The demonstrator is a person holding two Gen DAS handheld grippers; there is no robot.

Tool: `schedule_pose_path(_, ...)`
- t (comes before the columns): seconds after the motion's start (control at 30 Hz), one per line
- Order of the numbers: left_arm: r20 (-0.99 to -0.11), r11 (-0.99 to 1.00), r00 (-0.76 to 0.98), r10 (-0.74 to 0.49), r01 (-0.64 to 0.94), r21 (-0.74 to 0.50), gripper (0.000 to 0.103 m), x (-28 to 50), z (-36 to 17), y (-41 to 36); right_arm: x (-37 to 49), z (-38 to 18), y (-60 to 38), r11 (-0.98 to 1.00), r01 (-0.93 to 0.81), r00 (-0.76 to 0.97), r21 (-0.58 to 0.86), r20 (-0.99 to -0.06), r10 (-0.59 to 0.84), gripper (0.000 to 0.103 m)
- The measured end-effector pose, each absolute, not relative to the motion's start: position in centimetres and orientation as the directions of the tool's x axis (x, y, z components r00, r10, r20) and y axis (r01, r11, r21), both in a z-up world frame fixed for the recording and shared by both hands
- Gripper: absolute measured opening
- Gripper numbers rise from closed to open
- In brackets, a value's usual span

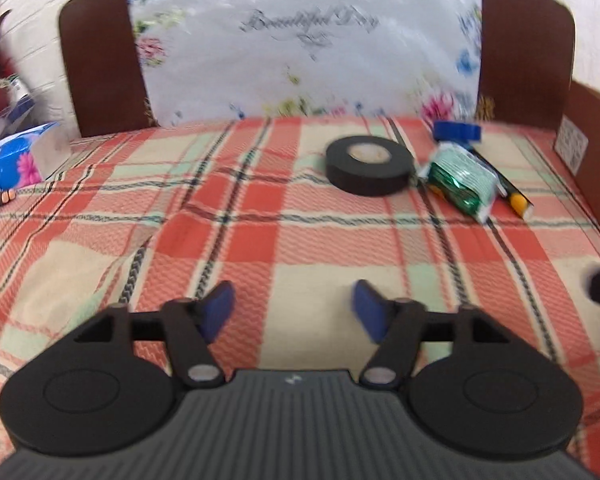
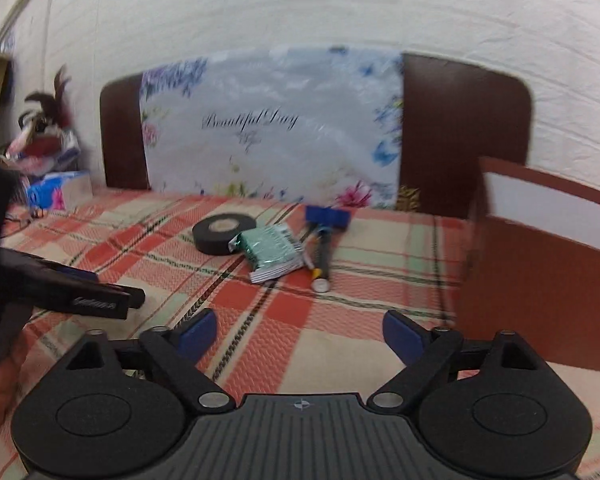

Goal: Organize objects
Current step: 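Move the open left gripper back toward the black tape roll, then reach the right gripper to the green foil packet and grasp it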

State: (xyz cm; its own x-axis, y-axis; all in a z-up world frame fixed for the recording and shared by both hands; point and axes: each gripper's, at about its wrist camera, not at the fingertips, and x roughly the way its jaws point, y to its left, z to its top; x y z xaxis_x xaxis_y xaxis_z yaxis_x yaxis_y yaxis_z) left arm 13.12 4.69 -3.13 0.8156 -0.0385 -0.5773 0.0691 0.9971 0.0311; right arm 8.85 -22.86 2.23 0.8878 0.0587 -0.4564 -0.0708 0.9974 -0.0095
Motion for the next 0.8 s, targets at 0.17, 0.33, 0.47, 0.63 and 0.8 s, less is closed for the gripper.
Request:
schedule_pose_path(0.17,-0.549,0.996,0.831,-0.089,0.077,-0.044,0.071,13.2,-3.2,5.3,15.0,2.0,-21.2,0.982,-0.132,0.887,-0.137,-0.459,0.055,0.067)
schedule_pose_path(0.33,-0.542,0.993,0.833,-0.112,0.079,-0.083,0.072,13.2,-3.4,5.7,19.9,1.1,-20.1,0.957,-0.194,0.876,-0.217,-0.478,0.069,0.062)
schedule_pose_path(0.47,-0.539,0.991,0.833,-0.124,0.080,-0.105,0.073,13.3,-3.5,5.9,20.0,0.7,-19.4,0.946,-0.229,0.848,-0.231,-0.524,0.078,0.046)
schedule_pose_path(0.63,-0.540,0.991,0.832,-0.126,0.080,-0.107,0.074,13.4,-3.5,6.0,13.9,0.5,-19.7,0.943,-0.239,0.844,-0.230,-0.530,0.085,0.046)
schedule_pose_path(0.8,-0.550,0.992,0.827,-0.122,0.090,-0.084,0.078,13.3,-3.5,5.7,4.0,0.1,-21.0,0.966,-0.198,0.836,-0.166,-0.543,0.078,0.047)
